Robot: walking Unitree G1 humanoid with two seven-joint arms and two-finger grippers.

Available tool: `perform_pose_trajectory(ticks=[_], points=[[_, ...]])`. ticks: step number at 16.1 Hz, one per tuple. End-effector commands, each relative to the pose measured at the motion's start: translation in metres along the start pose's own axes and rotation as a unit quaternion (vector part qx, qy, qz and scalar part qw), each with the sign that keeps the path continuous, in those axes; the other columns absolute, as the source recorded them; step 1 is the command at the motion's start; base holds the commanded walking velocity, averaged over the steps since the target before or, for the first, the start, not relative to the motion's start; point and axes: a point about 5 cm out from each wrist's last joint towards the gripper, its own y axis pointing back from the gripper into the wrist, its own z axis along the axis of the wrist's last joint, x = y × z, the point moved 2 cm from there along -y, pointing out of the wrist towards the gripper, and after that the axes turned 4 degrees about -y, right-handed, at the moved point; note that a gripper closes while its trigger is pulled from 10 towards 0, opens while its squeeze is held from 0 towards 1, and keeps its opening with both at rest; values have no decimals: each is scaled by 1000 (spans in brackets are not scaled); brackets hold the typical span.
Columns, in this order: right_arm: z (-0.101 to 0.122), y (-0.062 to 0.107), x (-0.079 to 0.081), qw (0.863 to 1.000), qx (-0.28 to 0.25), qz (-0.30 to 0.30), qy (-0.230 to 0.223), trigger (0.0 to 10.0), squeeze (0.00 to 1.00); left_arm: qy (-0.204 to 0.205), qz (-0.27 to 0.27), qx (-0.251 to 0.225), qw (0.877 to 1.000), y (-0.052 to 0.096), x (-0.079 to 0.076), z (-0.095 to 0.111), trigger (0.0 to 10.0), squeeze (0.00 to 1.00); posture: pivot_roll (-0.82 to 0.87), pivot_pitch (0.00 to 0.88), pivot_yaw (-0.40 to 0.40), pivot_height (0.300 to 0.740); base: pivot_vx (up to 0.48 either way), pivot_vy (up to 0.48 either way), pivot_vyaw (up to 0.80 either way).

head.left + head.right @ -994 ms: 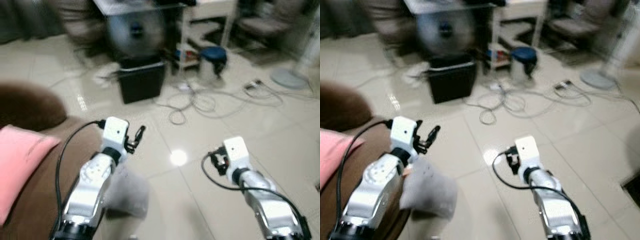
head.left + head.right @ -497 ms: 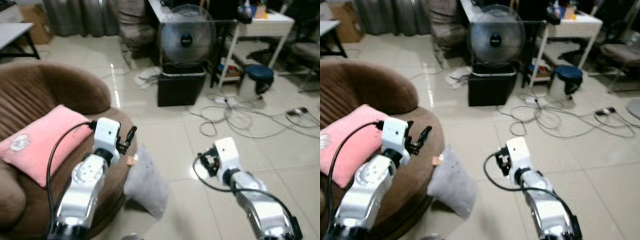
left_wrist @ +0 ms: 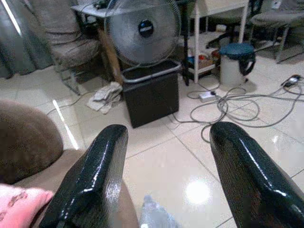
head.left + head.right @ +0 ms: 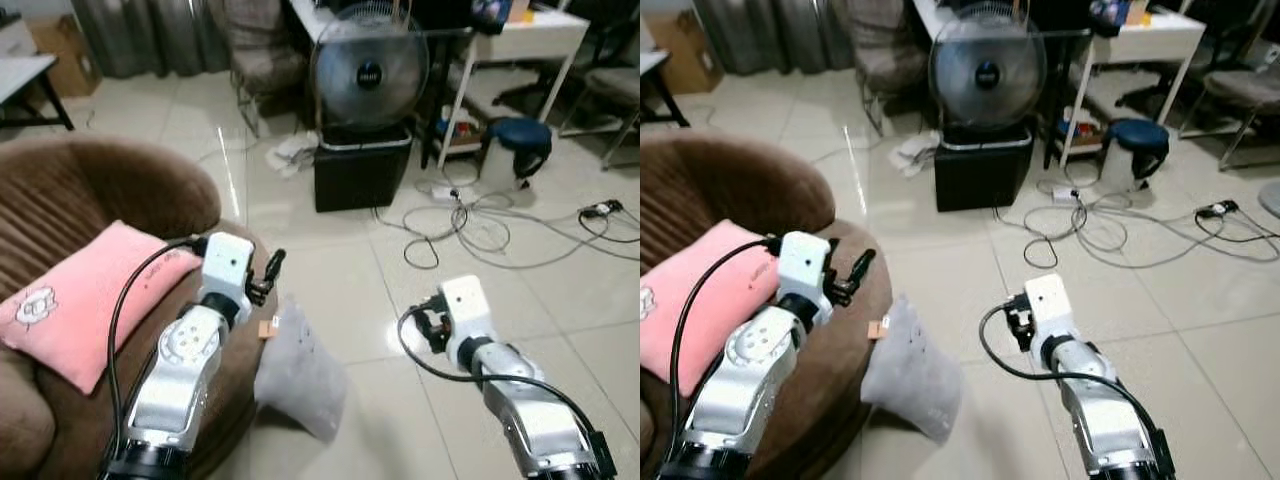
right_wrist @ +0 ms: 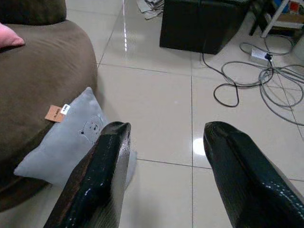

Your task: Move the pillow to the sofa from floor

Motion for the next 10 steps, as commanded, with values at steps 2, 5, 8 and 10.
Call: perform_pose_trajectory(ticks=[2,5,8,10], points=[[5,-1,0,1000,-9,-7,-1,10000,0,-7,6,9,1000,1,7,-3,10000,0,12,0,28,740,0,0,0],[6,-1,-1,1000,-10,-10,-3,10000,0,-7,0,7,1000,0,5,-2,10000,0,11,0,30,740,0,0,0],[6,-1,-2,1000,-12,-16,-6,10000,0,-6,-6,3,1000,0,4,-1,10000,0,10,0,32,740,0,0,0],[4,-1,-4,1000,-7,-24,-14,10000,0,-4,-11,-1,1000,1,3,0,10000,0,10,0,32,740,274,0,0]])
